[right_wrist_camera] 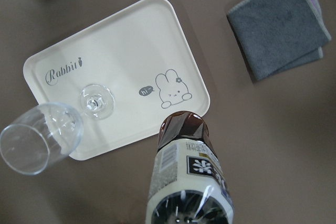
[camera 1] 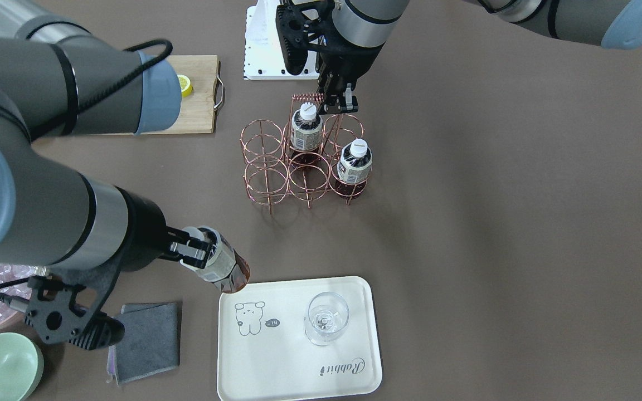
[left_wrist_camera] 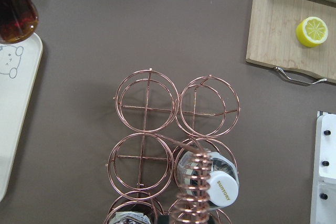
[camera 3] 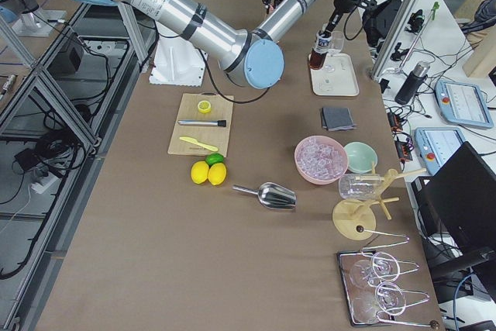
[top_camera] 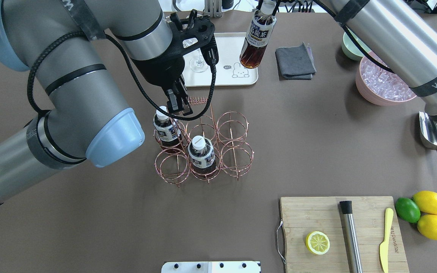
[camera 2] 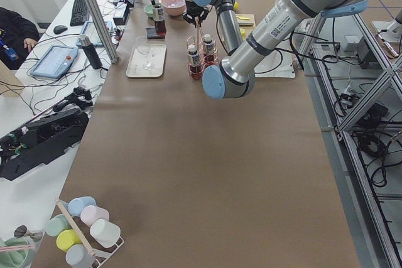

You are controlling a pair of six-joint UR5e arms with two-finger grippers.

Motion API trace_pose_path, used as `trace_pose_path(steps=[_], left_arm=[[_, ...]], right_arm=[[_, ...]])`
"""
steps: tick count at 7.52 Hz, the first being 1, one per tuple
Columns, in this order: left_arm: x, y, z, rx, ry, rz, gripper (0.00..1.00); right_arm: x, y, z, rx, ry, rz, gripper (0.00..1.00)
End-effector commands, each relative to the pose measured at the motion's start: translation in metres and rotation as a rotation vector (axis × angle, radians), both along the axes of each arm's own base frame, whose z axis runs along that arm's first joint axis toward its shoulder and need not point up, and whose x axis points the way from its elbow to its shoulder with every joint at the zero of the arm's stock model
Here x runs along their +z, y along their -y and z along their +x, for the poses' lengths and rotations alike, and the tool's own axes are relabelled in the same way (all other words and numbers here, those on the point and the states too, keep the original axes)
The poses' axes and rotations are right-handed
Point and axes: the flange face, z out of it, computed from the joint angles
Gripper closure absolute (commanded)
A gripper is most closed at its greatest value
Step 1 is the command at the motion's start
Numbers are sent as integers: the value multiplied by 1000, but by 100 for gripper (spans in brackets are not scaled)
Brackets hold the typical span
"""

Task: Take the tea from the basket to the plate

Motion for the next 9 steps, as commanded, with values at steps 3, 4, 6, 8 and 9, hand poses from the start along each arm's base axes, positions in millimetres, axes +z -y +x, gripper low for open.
trace_pose_path(steps=[3,4,6,8,9], left_arm=[[0,0,-1,-1,-1,2,100],[1,1,-1,-1,1,0,100],[0,0,-1,1,0,3,100],[-2,-1,-5,-3,-4,7,100],[-5,-5,-20,-15,-13,11,100]], right_arm=[[23,45,-79,-36,-71,140,100],[23,42,-90,-38,-87,177,100],[34,47,-97,-35,-87,200,100],[28,44,-108,-37,-95,234,100],[27,42,-112,-41,-93,237,100]])
